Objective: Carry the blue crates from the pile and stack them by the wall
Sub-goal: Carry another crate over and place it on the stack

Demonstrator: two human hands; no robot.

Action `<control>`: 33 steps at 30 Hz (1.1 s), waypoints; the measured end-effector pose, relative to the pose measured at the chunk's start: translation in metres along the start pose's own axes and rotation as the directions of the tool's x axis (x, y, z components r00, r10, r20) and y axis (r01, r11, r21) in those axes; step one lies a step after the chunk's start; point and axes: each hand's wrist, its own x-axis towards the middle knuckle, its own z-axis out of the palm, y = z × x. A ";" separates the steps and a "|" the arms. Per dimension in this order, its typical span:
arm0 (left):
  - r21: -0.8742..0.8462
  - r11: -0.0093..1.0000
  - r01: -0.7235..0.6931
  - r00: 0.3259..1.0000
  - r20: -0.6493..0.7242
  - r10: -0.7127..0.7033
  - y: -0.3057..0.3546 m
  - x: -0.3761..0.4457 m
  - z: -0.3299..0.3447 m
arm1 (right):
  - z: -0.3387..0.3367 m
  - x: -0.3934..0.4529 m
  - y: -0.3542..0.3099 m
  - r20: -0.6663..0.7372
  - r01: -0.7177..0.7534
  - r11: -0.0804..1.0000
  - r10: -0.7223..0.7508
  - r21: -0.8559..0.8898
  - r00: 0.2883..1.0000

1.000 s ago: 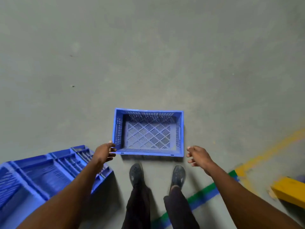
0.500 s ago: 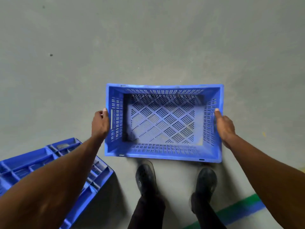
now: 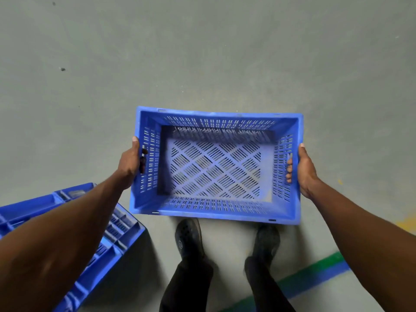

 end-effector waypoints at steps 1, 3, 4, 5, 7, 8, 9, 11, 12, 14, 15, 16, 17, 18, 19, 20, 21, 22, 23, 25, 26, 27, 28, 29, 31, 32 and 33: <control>-0.016 1.000 0.004 1.000 0.005 -0.004 0.010 -0.013 -0.007 | -0.008 -0.017 -0.010 0.000 0.000 1.000 0.000 -0.004 1.000; -0.028 1.000 0.009 1.000 0.017 -0.009 0.033 -0.049 -0.026 | -0.028 -0.060 -0.029 0.001 0.007 1.000 -0.007 -0.010 1.000; -0.036 0.999 0.009 1.000 0.021 -0.009 0.048 -0.071 -0.037 | -0.040 -0.084 -0.039 0.009 0.017 1.000 -0.017 -0.001 1.000; -0.046 0.999 0.008 1.000 0.024 -0.007 0.065 -0.095 -0.050 | -0.052 -0.110 -0.051 0.022 0.025 1.000 -0.025 0.012 0.999; -0.062 0.998 0.009 0.999 0.040 -0.007 0.099 -0.152 -0.075 | -0.075 -0.170 -0.076 0.041 0.031 0.999 -0.032 0.025 0.999; -0.079 0.997 0.004 0.998 0.058 0.001 0.119 -0.184 -0.088 | -0.088 -0.201 -0.089 0.054 0.036 0.999 -0.038 0.031 0.998; -0.099 0.995 -0.006 0.997 0.079 0.014 0.140 -0.217 -0.100 | -0.101 -0.234 -0.105 0.071 0.041 0.998 -0.044 0.042 0.997; -0.132 0.991 -0.039 0.992 0.117 0.055 0.178 -0.282 -0.129 | -0.128 -0.297 -0.133 0.112 0.052 0.996 -0.060 0.075 0.992; -0.143 0.988 -0.064 0.988 0.131 0.083 0.197 -0.312 -0.144 | -0.143 -0.327 -0.148 0.137 0.058 0.994 -0.069 0.089 0.988; -0.166 0.981 -0.102 0.978 0.163 0.130 0.229 -0.373 -0.172 | -0.174 -0.388 -0.174 0.179 0.076 0.991 -0.095 0.114 0.979; -0.189 0.975 -0.117 0.972 0.179 0.151 0.245 -0.402 -0.183 | -0.189 -0.416 -0.186 0.189 0.094 0.987 -0.117 0.129 0.975; -0.214 0.969 -0.120 0.968 0.189 0.162 0.260 -0.430 -0.193 | -0.205 -0.444 -0.197 0.192 0.111 0.984 -0.137 0.142 0.972; -0.237 0.965 -0.114 0.966 0.199 0.164 0.276 -0.459 -0.201 | -0.219 -0.470 -0.207 0.188 0.122 0.981 -0.149 0.148 0.971; -0.254 0.960 -0.114 0.963 0.209 0.170 0.291 -0.487 -0.207 | -0.232 -0.495 -0.216 0.179 0.132 0.979 -0.159 0.155 0.971; -0.267 0.956 -0.119 0.961 0.209 0.178 0.304 -0.512 -0.213 | -0.244 -0.519 -0.224 0.172 0.141 0.977 -0.168 0.159 0.971; -0.284 0.951 -0.126 0.960 0.205 0.188 0.314 -0.534 -0.218 | -0.257 -0.540 -0.230 0.170 0.147 0.975 -0.175 0.168 0.970; -0.295 0.944 -0.147 0.958 0.196 0.210 0.323 -0.554 -0.224 | -0.270 -0.560 -0.235 0.165 0.166 0.970 -0.195 0.179 0.967; -0.299 0.941 -0.159 0.956 0.192 0.223 0.330 -0.567 -0.226 | -0.280 -0.572 -0.239 0.154 0.182 0.966 -0.211 0.183 0.965; -0.296 0.940 -0.168 0.954 0.192 0.231 0.335 -0.577 -0.226 | -0.290 -0.583 -0.239 0.137 0.195 0.963 -0.222 0.186 0.965; -0.283 0.937 -0.205 0.943 0.200 0.267 0.348 -0.603 -0.227 | -0.311 -0.614 -0.232 0.103 0.222 0.950 -0.249 0.220 0.963; -0.271 0.936 -0.226 0.936 0.204 0.285 0.354 -0.614 -0.226 | -0.321 -0.628 -0.226 0.079 0.235 0.941 -0.260 0.242 0.962; -0.255 0.934 -0.251 0.928 0.212 0.307 0.361 -0.623 -0.223 | -0.330 -0.641 -0.218 0.049 0.251 0.930 -0.274 0.268 0.961; -0.238 0.932 -0.275 0.917 0.227 0.328 0.368 -0.630 -0.219 | -0.340 -0.653 -0.208 0.015 0.266 0.917 -0.283 0.299 0.959; -0.221 0.929 -0.297 0.904 0.248 0.348 0.375 -0.636 -0.214 | -0.351 -0.663 -0.196 -0.027 0.280 0.903 -0.287 0.326 0.958; -0.181 0.922 -0.343 0.869 0.311 0.384 0.389 -0.649 -0.200 | -0.369 -0.684 -0.166 -0.124 0.300 0.878 -0.273 0.372 0.954; -0.160 0.917 -0.366 0.849 0.345 0.400 0.396 -0.657 -0.190 | -0.378 -0.695 -0.149 -0.162 0.305 0.863 -0.261 0.403 0.952; -0.137 0.910 -0.392 0.829 0.376 0.414 0.403 -0.666 -0.179 | -0.387 -0.707 -0.131 -0.196 0.309 0.843 -0.246 0.439 0.949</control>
